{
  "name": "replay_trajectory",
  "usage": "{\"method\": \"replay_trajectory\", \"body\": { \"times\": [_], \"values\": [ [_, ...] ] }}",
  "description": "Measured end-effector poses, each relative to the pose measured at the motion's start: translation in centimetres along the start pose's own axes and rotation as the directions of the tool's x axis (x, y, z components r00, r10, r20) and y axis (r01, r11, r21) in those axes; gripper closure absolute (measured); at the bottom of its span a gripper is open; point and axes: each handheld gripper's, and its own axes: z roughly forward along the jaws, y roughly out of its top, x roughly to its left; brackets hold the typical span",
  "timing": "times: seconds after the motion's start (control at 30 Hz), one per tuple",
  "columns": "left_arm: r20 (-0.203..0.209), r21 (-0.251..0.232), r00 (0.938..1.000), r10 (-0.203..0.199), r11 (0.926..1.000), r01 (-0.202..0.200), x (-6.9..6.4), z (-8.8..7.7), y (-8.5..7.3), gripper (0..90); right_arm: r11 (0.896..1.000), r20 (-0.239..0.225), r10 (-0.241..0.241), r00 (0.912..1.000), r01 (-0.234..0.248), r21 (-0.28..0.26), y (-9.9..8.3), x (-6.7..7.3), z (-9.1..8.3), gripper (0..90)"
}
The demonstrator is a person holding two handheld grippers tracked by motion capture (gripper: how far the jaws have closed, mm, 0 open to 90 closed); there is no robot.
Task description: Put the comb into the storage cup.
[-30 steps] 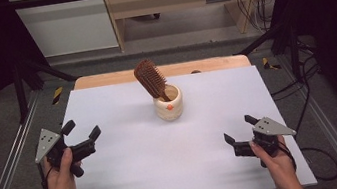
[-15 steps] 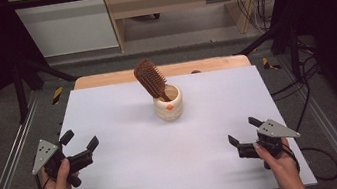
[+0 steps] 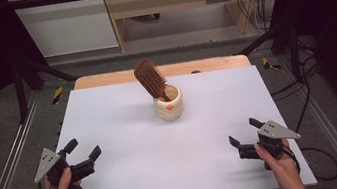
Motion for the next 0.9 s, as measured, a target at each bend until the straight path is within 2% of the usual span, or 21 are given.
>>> {"method": "replay_trajectory", "body": {
  "times": [0.47,0.8,0.9],
  "values": [
    [0.005,0.01,0.9999,-0.01,0.9999,0.01,-0.3,-0.4,-1.0,4.4,1.0,-0.014,-0.009,0.9999,0.009,-0.004,-0.2,0.2,0.0,4.4],
    [0.01,0.012,0.9996,-0.026,0.9996,0.026,-0.7,-0.6,-1.5,4.4,1.0,-0.04,-0.021,0.999,0.02,-0.023,-0.2,0.8,0.1,4.3],
    [0.012,0.016,0.9998,-0.019,0.9997,0.019,-0.7,-0.6,-1.6,4.4,0.999,-0.049,-0.023,0.9985,0.022,-0.026,-0.3,0.9,0.2,4.3]
  ]
}}
